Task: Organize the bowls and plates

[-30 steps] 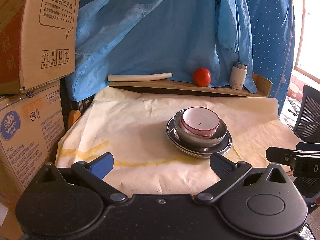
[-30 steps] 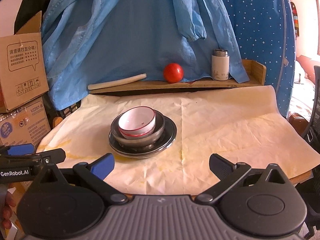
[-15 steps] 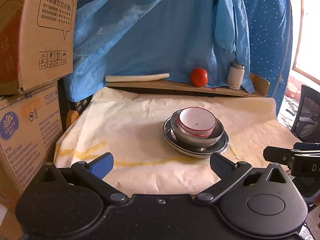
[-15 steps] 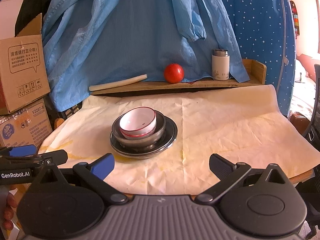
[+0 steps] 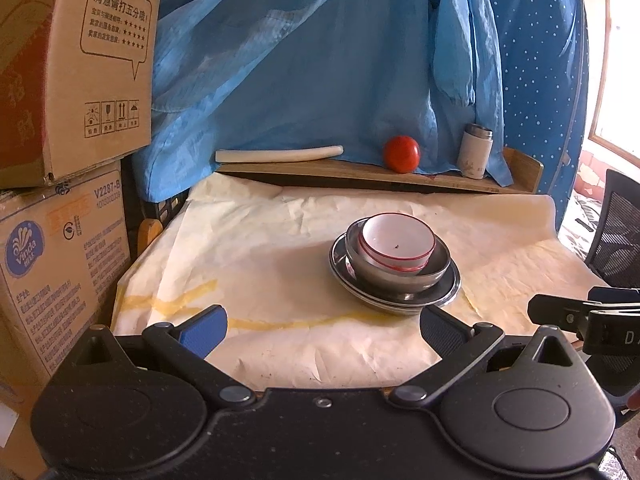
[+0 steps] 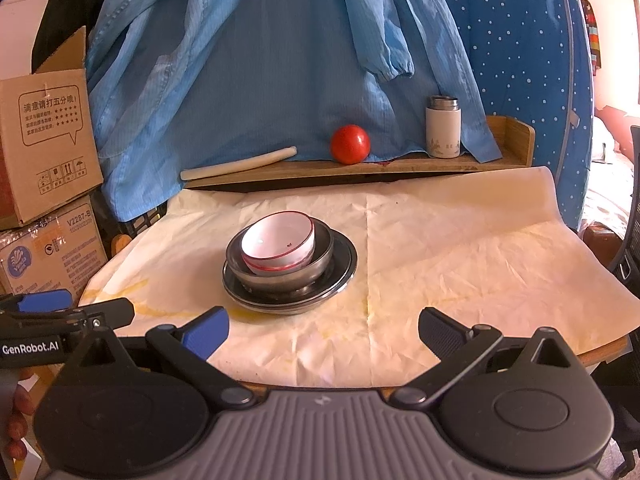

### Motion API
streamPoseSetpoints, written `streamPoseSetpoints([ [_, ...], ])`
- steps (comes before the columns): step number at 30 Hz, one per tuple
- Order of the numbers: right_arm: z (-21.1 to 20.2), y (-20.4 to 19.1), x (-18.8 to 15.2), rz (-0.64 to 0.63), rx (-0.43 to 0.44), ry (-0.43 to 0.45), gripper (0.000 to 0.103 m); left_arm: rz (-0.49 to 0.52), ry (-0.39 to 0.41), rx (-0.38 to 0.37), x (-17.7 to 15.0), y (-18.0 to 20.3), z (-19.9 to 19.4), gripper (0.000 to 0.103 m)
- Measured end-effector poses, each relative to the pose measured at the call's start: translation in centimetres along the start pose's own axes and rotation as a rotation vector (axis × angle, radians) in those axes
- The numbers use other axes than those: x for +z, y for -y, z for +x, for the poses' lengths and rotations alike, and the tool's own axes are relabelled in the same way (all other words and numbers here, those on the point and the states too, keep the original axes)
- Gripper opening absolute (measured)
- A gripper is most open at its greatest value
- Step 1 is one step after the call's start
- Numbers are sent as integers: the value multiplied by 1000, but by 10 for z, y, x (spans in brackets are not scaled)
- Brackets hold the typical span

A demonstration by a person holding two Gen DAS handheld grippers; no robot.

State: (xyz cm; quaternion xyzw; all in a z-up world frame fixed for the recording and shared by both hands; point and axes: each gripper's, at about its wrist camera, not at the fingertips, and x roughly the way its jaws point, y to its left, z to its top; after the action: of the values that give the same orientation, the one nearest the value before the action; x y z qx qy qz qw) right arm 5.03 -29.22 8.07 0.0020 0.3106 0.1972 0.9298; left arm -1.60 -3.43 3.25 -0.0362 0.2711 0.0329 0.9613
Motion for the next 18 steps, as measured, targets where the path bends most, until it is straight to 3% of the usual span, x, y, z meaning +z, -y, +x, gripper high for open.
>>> streamPoseSetpoints([
  [18,-1,2,-3,13,-7,-4,103,-11,-11,2,0,1,3,102],
])
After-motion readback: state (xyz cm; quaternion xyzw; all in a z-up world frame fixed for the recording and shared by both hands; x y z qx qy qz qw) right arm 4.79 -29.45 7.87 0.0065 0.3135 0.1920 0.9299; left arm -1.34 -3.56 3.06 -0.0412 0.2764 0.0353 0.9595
